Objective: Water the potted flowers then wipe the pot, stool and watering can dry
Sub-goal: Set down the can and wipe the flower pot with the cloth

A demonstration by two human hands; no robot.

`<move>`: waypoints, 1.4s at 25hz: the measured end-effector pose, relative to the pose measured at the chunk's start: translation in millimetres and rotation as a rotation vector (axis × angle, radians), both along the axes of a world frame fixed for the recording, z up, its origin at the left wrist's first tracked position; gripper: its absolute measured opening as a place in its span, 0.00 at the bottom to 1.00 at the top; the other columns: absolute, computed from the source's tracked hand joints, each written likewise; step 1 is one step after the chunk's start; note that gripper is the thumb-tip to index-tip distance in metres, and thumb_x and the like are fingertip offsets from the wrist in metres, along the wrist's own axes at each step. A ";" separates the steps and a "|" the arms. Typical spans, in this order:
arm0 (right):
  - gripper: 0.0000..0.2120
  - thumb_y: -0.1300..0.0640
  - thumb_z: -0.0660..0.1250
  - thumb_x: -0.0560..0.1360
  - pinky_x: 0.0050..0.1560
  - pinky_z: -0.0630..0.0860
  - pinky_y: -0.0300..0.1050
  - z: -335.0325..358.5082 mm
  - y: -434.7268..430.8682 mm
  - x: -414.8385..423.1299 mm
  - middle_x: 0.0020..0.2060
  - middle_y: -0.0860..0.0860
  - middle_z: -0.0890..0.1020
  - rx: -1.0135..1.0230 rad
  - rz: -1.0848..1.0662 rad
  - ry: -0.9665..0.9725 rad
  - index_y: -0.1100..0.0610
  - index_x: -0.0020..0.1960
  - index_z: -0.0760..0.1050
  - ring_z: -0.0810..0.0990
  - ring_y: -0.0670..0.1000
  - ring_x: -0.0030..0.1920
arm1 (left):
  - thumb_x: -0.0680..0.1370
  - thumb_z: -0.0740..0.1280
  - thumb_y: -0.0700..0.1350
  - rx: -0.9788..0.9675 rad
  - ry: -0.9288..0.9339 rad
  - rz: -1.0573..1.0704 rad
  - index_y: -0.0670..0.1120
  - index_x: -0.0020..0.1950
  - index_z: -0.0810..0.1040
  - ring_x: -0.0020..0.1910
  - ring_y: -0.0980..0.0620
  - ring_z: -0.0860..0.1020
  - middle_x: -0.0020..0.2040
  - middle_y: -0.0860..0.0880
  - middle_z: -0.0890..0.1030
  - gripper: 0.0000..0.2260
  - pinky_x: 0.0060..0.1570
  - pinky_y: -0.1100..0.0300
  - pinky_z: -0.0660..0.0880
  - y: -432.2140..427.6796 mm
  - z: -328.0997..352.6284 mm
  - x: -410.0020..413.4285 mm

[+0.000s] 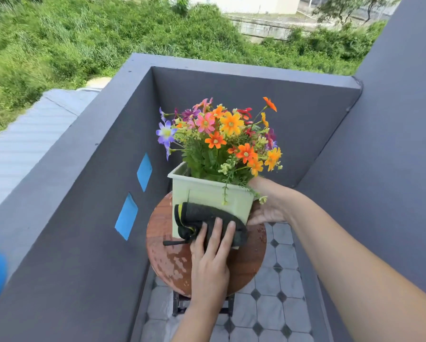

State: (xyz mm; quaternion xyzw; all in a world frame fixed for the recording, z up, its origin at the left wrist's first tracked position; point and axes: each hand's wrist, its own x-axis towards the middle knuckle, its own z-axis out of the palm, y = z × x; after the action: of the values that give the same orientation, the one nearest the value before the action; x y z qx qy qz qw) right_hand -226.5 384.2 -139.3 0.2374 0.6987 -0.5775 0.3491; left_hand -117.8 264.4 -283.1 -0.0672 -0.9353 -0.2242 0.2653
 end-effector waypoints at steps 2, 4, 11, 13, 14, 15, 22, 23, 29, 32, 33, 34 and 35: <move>0.14 0.56 0.52 0.78 0.44 0.79 0.52 -1.9 1.2 -2.0 0.47 0.55 0.79 0.012 0.005 -0.004 0.57 0.46 0.75 0.80 0.54 0.43 | 0.70 0.49 0.31 0.002 -0.006 -0.057 0.54 0.74 0.59 0.65 0.43 0.65 0.71 0.51 0.65 0.34 0.63 0.48 0.69 -5.9 -3.9 2.2; 0.14 0.56 0.53 0.78 0.43 0.79 0.52 -3.8 0.2 -3.0 0.51 0.57 0.79 0.012 0.011 -0.008 0.58 0.49 0.76 0.80 0.56 0.46 | 0.70 0.49 0.31 0.074 0.014 -0.016 0.49 0.72 0.64 0.65 0.43 0.66 0.71 0.47 0.69 0.31 0.66 0.51 0.62 -7.9 18.7 -10.3; 0.12 0.59 0.55 0.78 0.36 0.82 0.51 -5.5 -3.5 -1.5 0.50 0.58 0.78 0.007 -0.010 0.075 0.59 0.51 0.77 0.81 0.58 0.44 | 0.74 0.56 0.30 0.562 0.046 0.181 0.47 0.72 0.63 0.70 0.48 0.62 0.72 0.47 0.64 0.28 0.71 0.61 0.54 -21.1 62.1 -39.1; 0.14 0.62 0.54 0.77 0.34 0.82 0.50 1.8 -1.3 -1.4 0.44 0.57 0.79 0.034 0.001 0.103 0.62 0.51 0.78 0.80 0.56 0.41 | 0.76 0.55 0.35 0.786 -0.066 0.314 0.45 0.69 0.68 0.68 0.46 0.66 0.71 0.46 0.70 0.22 0.70 0.54 0.61 -23.9 70.6 -33.8; 0.14 0.62 0.53 0.77 0.34 0.82 0.50 6.7 1.4 -1.8 0.42 0.56 0.80 0.050 0.006 0.115 0.61 0.49 0.78 0.80 0.55 0.41 | 0.76 0.54 0.38 0.874 -0.121 0.346 0.44 0.66 0.71 0.65 0.43 0.70 0.66 0.44 0.75 0.19 0.67 0.48 0.66 -32.0 73.9 -34.9; 0.15 0.62 0.53 0.77 0.36 0.82 0.50 13.2 5.4 -1.6 0.41 0.56 0.81 0.054 0.022 0.121 0.60 0.46 0.79 0.81 0.55 0.41 | 0.76 0.54 0.41 0.908 -0.155 0.330 0.46 0.63 0.73 0.62 0.42 0.73 0.62 0.44 0.77 0.18 0.62 0.46 0.70 -41.8 78.2 -35.8; 0.17 0.59 0.52 0.82 0.47 0.81 0.61 53.6 43.7 5.1 0.47 0.58 0.85 -0.073 0.070 0.231 0.62 0.57 0.78 0.85 0.57 0.44 | 0.77 0.55 0.40 1.124 -0.065 -0.221 0.65 0.63 0.73 0.67 0.58 0.71 0.64 0.61 0.77 0.23 0.67 0.60 0.66 -61.4 148.0 -40.9; 0.16 0.60 0.53 0.81 0.46 0.81 0.61 60.7 42.9 8.1 0.43 0.56 0.86 -0.077 0.105 0.272 0.63 0.56 0.78 0.85 0.56 0.42 | 0.77 0.56 0.39 1.199 -0.086 -0.183 0.64 0.62 0.75 0.62 0.57 0.75 0.58 0.61 0.80 0.23 0.62 0.59 0.69 -66.3 156.0 -48.3; 0.14 0.47 0.68 0.73 0.39 0.82 0.60 98.4 31.9 17.8 0.44 0.56 0.83 -0.182 0.105 0.308 0.59 0.47 0.78 0.84 0.53 0.40 | 0.77 0.58 0.36 1.301 -0.072 -0.248 0.53 0.61 0.77 0.52 0.60 0.77 0.53 0.56 0.82 0.19 0.54 0.67 0.73 -69.3 188.0 -28.4; 0.17 0.60 0.50 0.82 0.43 0.81 0.57 98.8 28.2 16.2 0.51 0.61 0.81 -0.044 0.106 0.292 0.61 0.47 0.77 0.83 0.60 0.46 | 0.73 0.57 0.43 1.385 -0.113 -0.211 0.57 0.58 0.77 0.50 0.61 0.77 0.52 0.58 0.81 0.17 0.53 0.64 0.73 -70.4 190.5 -27.0; 0.18 0.60 0.49 0.81 0.44 0.81 0.58 98.8 25.5 17.8 0.54 0.63 0.81 -0.027 0.129 0.275 0.61 0.51 0.77 0.81 0.64 0.52 | 0.72 0.58 0.46 1.386 -0.173 -0.163 0.60 0.55 0.78 0.49 0.58 0.77 0.50 0.57 0.81 0.16 0.51 0.59 0.73 -76.1 185.2 -37.6; 0.18 0.60 0.48 0.80 0.46 0.81 0.58 96.8 24.0 19.1 0.57 0.64 0.80 -0.018 0.150 0.263 0.62 0.53 0.77 0.79 0.66 0.56 | 0.72 0.58 0.48 1.380 -0.246 -0.114 0.62 0.53 0.78 0.50 0.54 0.78 0.49 0.55 0.81 0.15 0.52 0.53 0.72 -83.0 180.9 -49.7; 0.18 0.60 0.49 0.80 0.47 0.80 0.58 97.3 22.1 20.8 0.58 0.64 0.80 -0.019 0.172 0.261 0.62 0.53 0.77 0.79 0.66 0.57 | 0.72 0.59 0.51 1.393 -0.307 -0.084 0.64 0.54 0.78 0.53 0.49 0.78 0.51 0.53 0.81 0.14 0.55 0.47 0.72 -88.9 177.8 -59.8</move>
State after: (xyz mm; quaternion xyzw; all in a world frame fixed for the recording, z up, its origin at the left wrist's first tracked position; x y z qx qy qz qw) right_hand -205.7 406.3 -42.0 0.0964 0.7503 -0.5781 0.3060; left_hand -177.6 175.5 -105.3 0.1143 -0.5983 -0.7864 0.1029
